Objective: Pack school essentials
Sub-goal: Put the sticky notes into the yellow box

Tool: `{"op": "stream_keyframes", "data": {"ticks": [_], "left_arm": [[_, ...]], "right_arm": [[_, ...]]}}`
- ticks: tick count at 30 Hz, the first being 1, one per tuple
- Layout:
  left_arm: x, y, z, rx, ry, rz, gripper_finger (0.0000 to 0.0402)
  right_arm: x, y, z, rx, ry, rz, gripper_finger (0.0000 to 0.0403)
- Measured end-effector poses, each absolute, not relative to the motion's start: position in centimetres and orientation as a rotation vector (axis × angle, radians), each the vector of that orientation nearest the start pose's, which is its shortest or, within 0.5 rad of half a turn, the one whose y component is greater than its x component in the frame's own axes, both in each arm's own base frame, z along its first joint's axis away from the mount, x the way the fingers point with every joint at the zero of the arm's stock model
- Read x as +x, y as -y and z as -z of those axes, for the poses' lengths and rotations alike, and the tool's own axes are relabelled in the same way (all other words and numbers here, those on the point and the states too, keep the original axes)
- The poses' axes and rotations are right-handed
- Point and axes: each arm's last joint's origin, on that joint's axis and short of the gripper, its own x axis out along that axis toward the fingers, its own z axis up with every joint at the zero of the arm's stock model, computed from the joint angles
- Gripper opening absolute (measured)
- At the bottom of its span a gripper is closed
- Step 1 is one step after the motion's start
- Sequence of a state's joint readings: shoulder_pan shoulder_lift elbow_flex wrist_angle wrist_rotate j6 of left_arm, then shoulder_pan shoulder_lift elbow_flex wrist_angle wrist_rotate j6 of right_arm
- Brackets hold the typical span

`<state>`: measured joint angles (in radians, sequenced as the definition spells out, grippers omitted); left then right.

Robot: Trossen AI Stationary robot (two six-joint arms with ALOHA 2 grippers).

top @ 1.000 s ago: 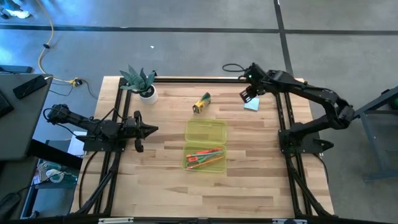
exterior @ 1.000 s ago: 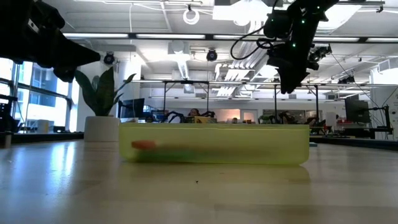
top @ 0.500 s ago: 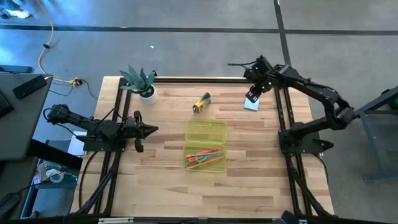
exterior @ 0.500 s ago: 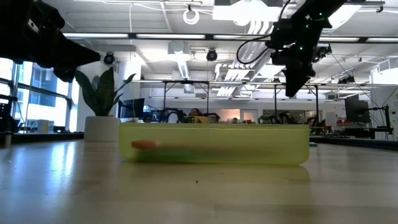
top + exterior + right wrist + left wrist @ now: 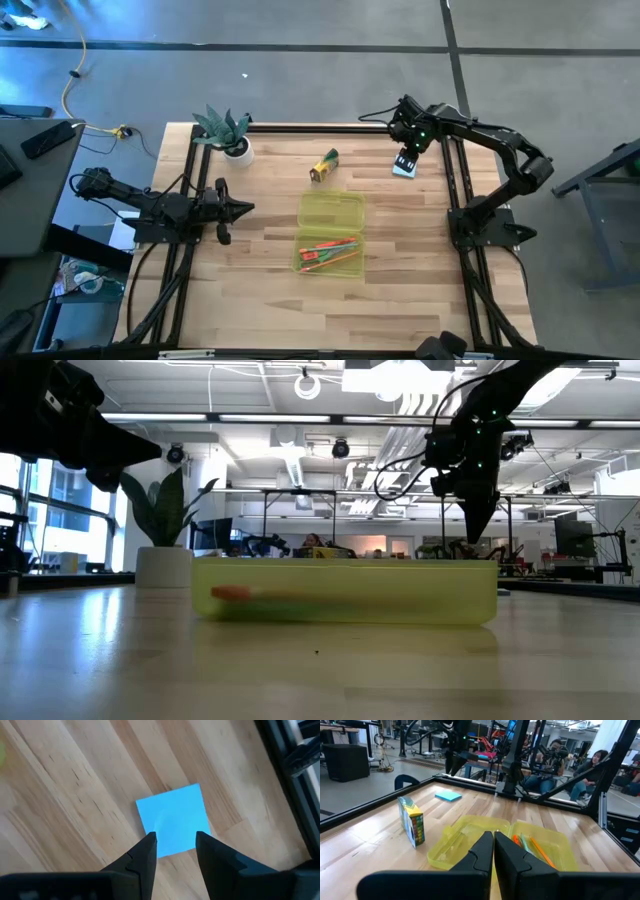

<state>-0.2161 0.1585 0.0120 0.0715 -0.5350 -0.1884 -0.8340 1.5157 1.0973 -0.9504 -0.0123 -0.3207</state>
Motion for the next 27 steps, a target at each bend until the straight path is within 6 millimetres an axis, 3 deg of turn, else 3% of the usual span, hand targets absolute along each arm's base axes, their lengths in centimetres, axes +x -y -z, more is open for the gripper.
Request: {"op": "stream_keyframes", "data": {"ticks": [4, 8, 22, 27], "left_arm": [[10.36, 0.76, -16.18, -0.159, -0.040, -0.324, 0.0005], [10.36, 0.76, -16.18, -0.159, -0.040, -0.324, 0.0005], [10.36, 0.76, -16.18, -0.159, -0.040, -0.324, 0.0005], [10.36, 0.76, -16.18, -0.159, -0.040, -0.324, 0.0005]], "right_arm": [[18.45, 20.47, -22.57, 0.286, -1.357, 0.450, 0.0140], [18.42, 20.51, -22.52, 0.271, -1.363, 0.438, 0.0176], [18.44, 20.59, -22.53, 0.154, -1.390, 0.365, 0.0388], [18.68, 20.80, -22.07, 0.103, -1.413, 0.328, 0.0394]]}}
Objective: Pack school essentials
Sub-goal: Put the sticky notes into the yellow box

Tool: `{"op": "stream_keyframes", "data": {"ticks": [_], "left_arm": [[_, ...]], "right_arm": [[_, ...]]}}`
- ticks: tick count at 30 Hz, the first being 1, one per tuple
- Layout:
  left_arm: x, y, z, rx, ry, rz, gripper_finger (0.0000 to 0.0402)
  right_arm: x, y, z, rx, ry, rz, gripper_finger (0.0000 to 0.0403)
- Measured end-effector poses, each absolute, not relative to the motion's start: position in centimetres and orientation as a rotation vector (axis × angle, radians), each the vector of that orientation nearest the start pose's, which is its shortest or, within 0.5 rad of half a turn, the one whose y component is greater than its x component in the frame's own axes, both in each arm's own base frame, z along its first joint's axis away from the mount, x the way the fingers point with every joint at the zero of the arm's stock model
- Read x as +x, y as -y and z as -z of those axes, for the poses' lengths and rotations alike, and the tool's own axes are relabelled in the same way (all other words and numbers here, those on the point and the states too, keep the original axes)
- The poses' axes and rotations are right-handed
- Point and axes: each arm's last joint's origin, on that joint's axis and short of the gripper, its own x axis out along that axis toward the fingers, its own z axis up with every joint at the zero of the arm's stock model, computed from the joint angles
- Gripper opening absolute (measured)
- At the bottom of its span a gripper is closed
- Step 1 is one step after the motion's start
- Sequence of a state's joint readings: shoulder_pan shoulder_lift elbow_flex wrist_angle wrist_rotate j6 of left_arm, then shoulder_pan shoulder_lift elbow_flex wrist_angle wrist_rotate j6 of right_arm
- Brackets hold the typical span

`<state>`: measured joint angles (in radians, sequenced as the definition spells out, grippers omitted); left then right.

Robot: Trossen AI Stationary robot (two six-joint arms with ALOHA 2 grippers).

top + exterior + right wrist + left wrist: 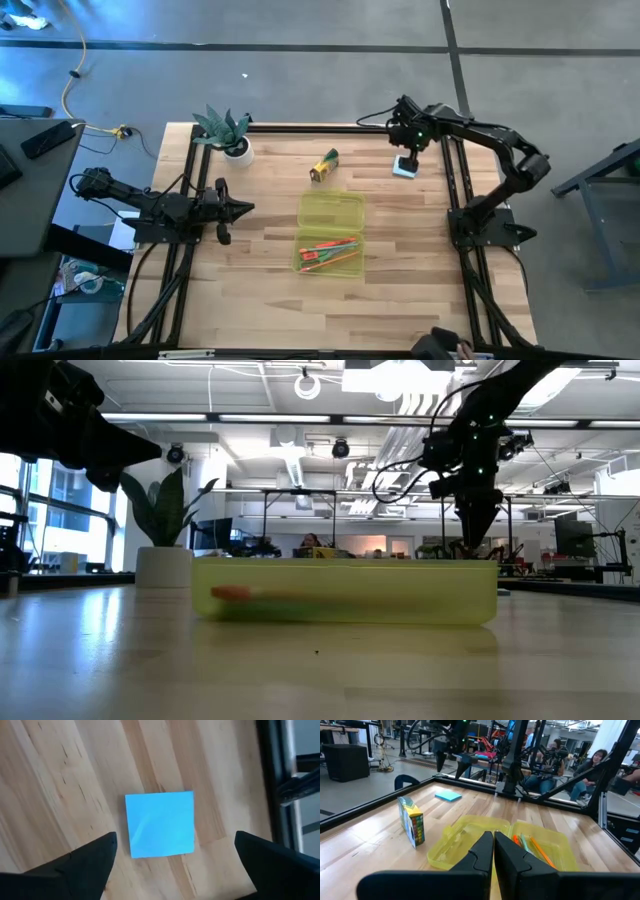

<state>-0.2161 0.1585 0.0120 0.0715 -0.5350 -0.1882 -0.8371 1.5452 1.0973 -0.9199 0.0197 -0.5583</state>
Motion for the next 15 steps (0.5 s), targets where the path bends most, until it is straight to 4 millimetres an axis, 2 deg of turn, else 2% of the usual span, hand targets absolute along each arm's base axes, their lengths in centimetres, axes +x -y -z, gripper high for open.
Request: {"op": "stream_keyframes", "data": {"ticks": [9, 15], "left_arm": [[10.4, 0.8, -16.2, -0.159, -0.040, -0.324, 0.0005], [10.4, 0.8, -16.2, -0.159, -0.040, -0.324, 0.0005]], "right_arm": [[19.7, 21.9, -18.4, 0.163, -1.510, 0.272, 0.0399], [19.8, 22.2, -17.2, 0.176, -1.560, 0.267, 0.0399]]}}
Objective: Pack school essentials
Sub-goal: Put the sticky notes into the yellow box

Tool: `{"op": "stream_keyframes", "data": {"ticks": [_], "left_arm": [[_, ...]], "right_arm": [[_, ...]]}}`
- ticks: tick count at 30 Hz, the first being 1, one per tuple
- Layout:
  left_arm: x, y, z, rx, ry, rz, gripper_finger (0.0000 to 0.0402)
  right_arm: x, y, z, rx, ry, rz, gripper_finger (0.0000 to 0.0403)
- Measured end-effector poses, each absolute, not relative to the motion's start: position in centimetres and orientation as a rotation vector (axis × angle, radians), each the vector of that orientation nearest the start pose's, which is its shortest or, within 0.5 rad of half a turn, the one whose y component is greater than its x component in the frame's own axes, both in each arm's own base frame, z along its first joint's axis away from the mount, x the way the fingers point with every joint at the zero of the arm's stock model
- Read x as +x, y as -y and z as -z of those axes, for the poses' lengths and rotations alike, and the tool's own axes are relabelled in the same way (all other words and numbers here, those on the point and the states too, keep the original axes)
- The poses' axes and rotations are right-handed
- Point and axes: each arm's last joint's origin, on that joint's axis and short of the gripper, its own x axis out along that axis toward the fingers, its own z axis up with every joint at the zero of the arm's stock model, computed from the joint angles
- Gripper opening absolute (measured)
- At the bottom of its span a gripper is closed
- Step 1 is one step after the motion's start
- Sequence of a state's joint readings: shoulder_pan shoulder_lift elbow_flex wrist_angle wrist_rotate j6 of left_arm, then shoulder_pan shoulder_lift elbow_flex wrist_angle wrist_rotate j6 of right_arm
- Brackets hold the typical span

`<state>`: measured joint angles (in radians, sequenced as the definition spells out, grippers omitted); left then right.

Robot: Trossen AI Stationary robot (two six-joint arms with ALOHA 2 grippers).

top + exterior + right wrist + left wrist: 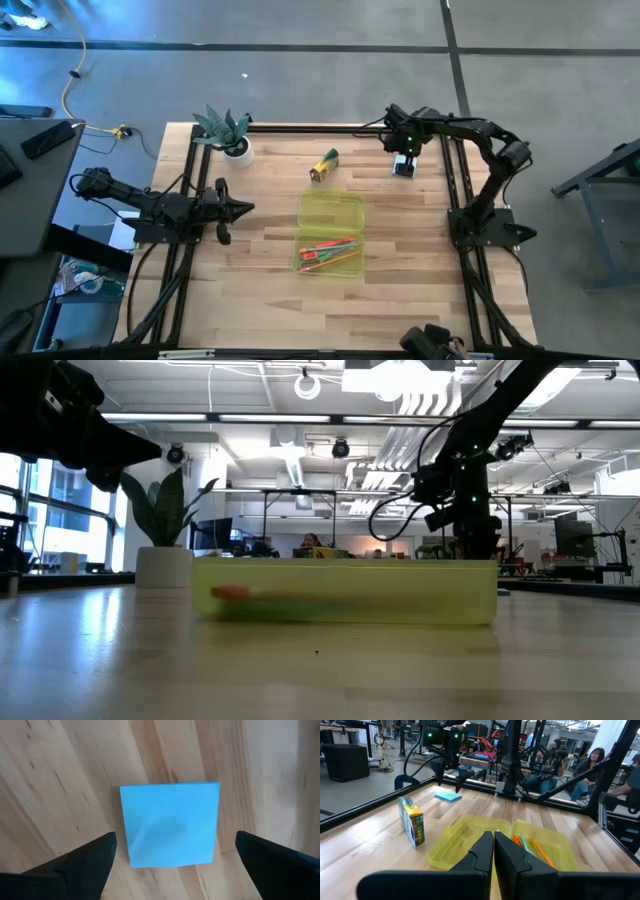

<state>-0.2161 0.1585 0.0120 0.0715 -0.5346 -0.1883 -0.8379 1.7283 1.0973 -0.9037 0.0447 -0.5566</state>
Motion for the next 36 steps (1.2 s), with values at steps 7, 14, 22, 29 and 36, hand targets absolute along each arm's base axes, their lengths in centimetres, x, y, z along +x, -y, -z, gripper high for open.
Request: {"op": "stream_keyframes", "data": {"ticks": [7, 14, 22, 29, 36], "left_arm": [[10.4, 0.8, -16.2, -0.159, -0.040, -0.324, 0.0005], [10.4, 0.8, -16.2, -0.159, -0.040, -0.324, 0.0005], [10.4, 0.8, -16.2, -0.159, -0.040, -0.324, 0.0005], [10.4, 0.8, -16.2, -0.159, -0.040, -0.324, 0.0005], [10.4, 0.8, -16.2, -0.159, -0.040, -0.324, 0.0005]], "right_arm": [[20.1, 22.6, -15.8, 0.195, -1.600, 0.264, 0.0399], [20.5, 23.0, -13.9, 0.230, -1.629, 0.277, 0.0399], [20.5, 23.2, -13.4, 0.239, -1.645, 0.296, 0.0399], [20.5, 23.2, -13.4, 0.273, -1.648, 0.329, 0.0384], [20.4, 23.1, -13.3, 0.288, -1.650, 0.337, 0.0327]]}}
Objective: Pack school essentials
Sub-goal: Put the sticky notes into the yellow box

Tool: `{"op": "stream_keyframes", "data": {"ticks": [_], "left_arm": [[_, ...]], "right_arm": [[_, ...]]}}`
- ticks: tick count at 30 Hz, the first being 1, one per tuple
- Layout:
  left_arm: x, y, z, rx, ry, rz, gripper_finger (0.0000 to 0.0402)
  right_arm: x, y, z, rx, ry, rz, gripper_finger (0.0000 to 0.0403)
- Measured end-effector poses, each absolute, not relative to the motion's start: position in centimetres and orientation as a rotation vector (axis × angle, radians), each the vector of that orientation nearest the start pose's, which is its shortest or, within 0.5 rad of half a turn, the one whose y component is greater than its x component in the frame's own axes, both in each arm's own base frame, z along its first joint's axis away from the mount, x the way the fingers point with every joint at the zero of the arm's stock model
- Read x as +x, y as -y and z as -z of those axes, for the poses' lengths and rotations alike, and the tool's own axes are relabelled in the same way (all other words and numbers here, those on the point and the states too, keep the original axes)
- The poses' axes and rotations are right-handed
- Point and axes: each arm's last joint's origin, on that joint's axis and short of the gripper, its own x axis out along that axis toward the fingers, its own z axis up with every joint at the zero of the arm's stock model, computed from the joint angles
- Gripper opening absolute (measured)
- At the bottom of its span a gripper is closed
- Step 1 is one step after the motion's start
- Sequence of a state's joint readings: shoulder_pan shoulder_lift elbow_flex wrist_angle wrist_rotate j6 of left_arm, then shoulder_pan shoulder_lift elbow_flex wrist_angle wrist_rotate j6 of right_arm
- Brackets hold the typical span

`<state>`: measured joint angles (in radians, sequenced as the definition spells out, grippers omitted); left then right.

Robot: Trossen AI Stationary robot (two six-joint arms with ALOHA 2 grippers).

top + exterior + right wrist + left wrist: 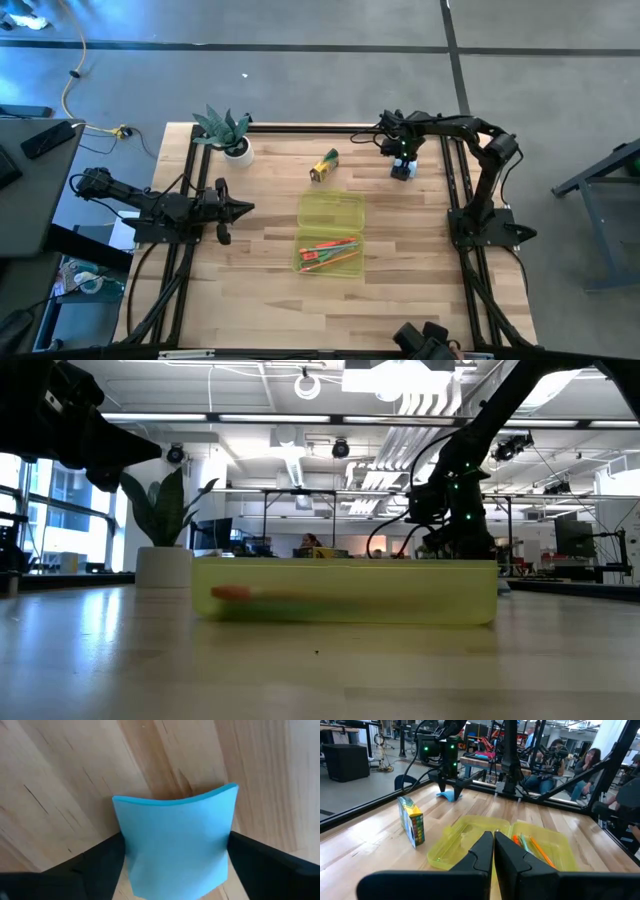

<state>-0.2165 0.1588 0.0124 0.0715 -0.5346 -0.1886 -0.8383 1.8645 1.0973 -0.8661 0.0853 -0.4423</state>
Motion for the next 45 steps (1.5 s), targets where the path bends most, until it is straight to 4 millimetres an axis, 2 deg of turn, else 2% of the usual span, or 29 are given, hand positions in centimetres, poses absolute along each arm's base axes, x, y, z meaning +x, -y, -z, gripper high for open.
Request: {"op": "stream_keyframes", "data": {"ticks": [4, 10, 16, 24, 34, 39, 45], "left_arm": [[10.4, 0.8, -16.2, -0.159, -0.039, -0.323, 0.0005], [10.4, 0.8, -16.2, -0.159, -0.040, -0.324, 0.0005], [10.4, 0.8, -16.2, -0.159, -0.040, -0.324, 0.0005], [10.4, 0.8, -16.2, -0.159, -0.040, -0.323, 0.0005], [10.4, 0.8, -16.2, -0.159, -0.040, -0.324, 0.0005], [10.4, 0.8, -16.2, -0.159, -0.040, -0.324, 0.0005], [10.4, 0.8, -16.2, -0.159, -0.040, -0.324, 0.0005]], "right_arm": [[20.4, 23.1, -13.4, 0.298, -1.645, 0.350, 0.0306], [20.6, 22.8, -14.5, 0.335, -1.588, 0.434, 0.0303], [22.2, 20.3, -17.1, 0.301, -1.507, 0.445, 0.0302], [26.0, 14.1, -19.7, 0.245, -1.385, 0.399, 0.0302], [30.7, 3.7, -20.9, 0.131, -1.183, 0.213, 0.0303], [31.6, -1.0, -21.1, 0.123, -1.107, 0.202, 0.0303], [32.1, -5.3, -21.2, 0.200, -1.010, 0.172, 0.0303]]}}
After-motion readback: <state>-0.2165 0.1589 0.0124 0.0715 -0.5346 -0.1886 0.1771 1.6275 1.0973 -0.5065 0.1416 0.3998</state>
